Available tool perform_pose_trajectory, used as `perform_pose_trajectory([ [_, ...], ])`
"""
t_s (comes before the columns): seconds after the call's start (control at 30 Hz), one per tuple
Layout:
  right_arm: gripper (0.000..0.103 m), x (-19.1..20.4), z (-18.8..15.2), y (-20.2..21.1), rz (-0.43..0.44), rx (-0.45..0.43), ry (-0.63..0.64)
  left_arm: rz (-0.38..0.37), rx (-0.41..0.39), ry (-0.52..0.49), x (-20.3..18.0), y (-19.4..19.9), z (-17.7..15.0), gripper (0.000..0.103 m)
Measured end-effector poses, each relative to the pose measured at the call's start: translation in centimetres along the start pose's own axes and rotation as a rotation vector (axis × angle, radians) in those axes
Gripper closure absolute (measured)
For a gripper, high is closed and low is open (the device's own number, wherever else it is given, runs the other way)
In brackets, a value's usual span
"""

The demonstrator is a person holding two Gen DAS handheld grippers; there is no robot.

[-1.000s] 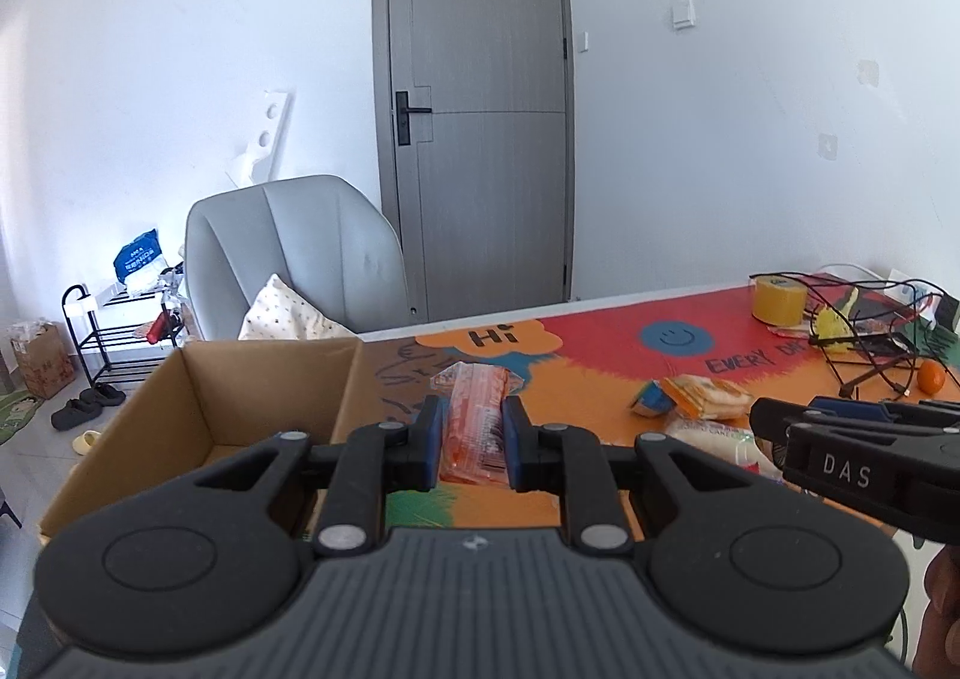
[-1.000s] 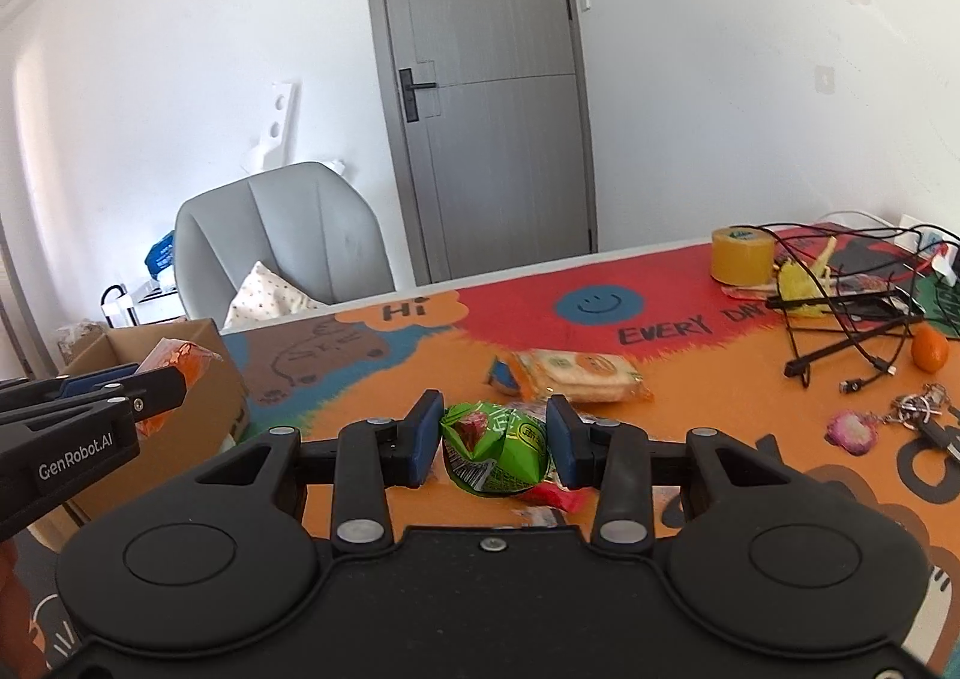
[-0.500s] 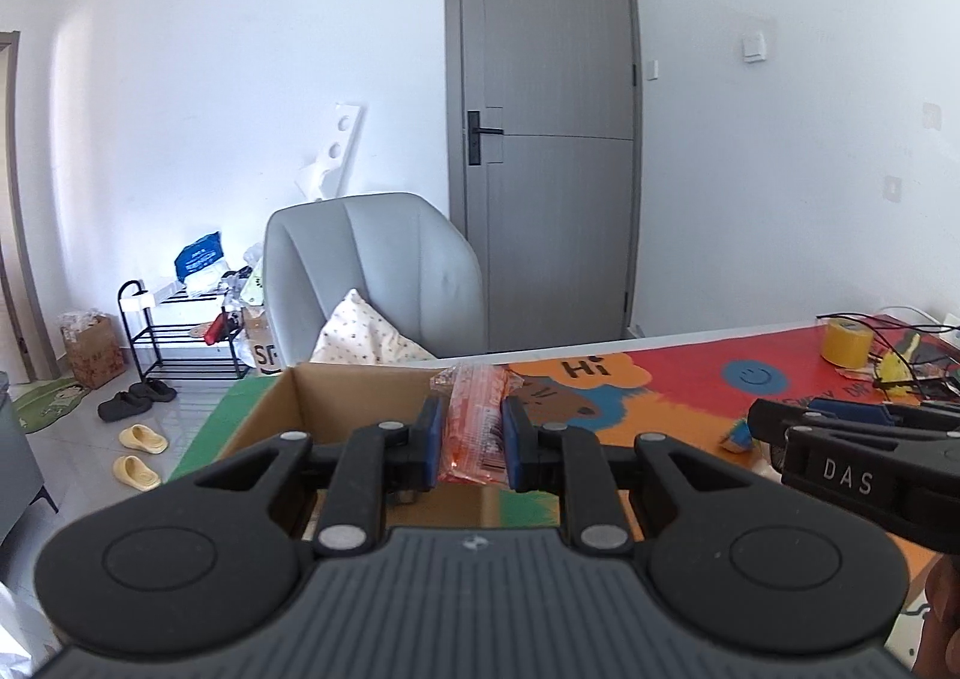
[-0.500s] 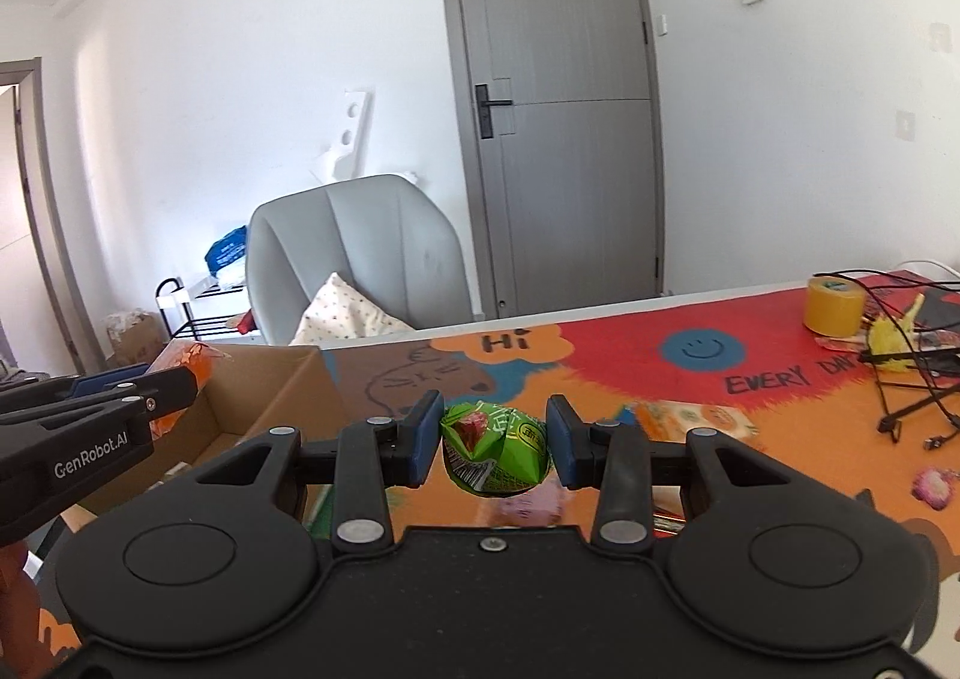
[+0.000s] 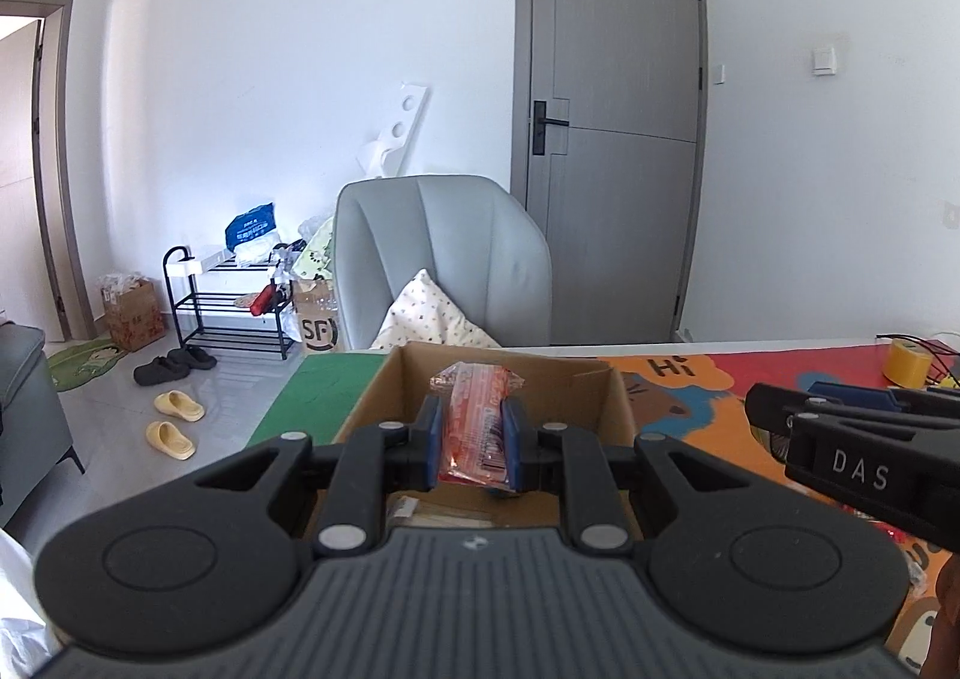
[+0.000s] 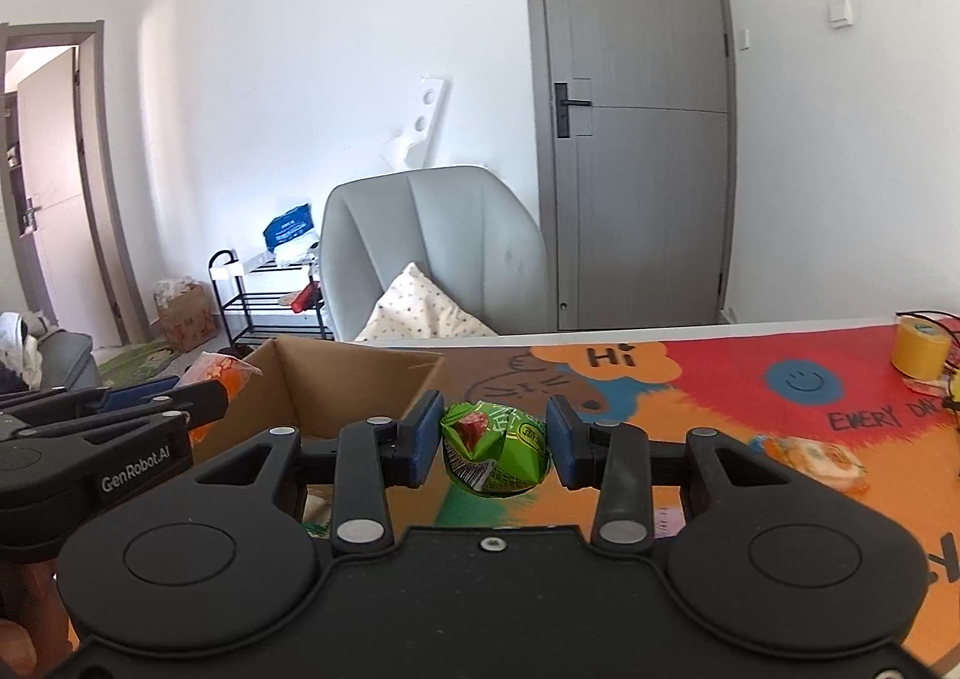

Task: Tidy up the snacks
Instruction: 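Carry both packs over the cardboard box and open both tools to drop them, then move both tools away from the box back toward the snack pile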

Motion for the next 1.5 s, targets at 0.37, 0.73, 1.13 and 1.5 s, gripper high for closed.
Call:
perform_pose_trajectory([
  [0.37, 0.065, 2.9, 0.7, -2.3, 0.053, 0.019, 0.058, -0.005, 0.056, 0.023, 2.7, -2.2, -0.5, 0.083],
  [0.73, 0.064, 4.5, 1.2, -3.8, 0.161, 0.022, 0.1, 0.006, 0.061, 0.013, 4.1, -2.5, 0.0, 0.071],
  [1.13, 0.043, 4.6, 1.5, -3.1, 0.171, 0.004, 0.14, 0.037, 0.048, 0.0, 4.2, -1.4, -0.1, 0.037],
  [1.5, 0.017, 0.7, 0.7, 1.3, 0.083, -0.052, 0.179, 0.003, -0.024, -0.14, 0.7, 0.4, 0.1, 0.018],
])
Point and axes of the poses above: each gripper's, at about its wrist camera, not at the fingertips, and y roughly against the way its jaws point, x to its left, z to its top, the point moved 1 cm from there along -y, roughly the way its jaws point, and after that the axes turned 3 degrees about z, right-handed, at the moved point
